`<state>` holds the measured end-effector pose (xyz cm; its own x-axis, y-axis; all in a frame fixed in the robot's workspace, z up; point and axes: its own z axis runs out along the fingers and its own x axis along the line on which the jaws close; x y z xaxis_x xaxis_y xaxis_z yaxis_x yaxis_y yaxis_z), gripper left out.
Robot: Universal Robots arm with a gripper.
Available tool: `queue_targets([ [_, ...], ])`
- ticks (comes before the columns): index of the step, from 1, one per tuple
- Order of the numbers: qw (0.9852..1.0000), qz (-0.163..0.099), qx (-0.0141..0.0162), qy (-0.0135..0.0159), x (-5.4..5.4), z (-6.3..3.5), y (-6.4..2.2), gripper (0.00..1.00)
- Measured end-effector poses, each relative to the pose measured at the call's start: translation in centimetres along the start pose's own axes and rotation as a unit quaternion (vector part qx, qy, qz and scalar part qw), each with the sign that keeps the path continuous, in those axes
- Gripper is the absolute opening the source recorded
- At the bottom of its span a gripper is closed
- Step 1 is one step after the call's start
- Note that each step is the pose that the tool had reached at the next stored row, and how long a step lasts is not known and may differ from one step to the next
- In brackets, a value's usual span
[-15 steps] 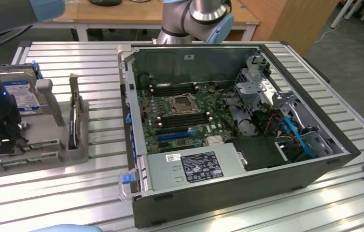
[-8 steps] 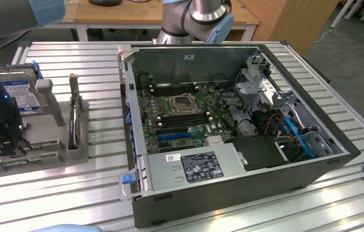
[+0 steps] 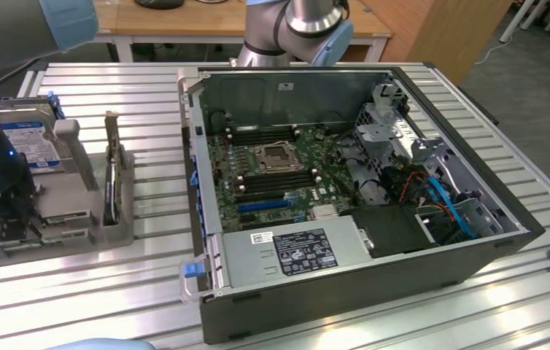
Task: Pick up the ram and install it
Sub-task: 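Pick up the ram and move it above insertion slot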
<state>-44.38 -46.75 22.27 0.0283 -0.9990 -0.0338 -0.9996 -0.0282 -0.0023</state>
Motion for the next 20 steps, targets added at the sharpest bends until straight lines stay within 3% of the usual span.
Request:
queue_targets([
  [8,1.0000,0.000,0.0042,0.0001,0.0,0.79,0.58,0.30],
  [14,1.0000,0.000,0.0044,0.0001,0.0,0.83,0.64,0.30],
  [20,1.0000,0.000,0.0047,0.0001,-0.2,1.18,1.26,0.30],
])
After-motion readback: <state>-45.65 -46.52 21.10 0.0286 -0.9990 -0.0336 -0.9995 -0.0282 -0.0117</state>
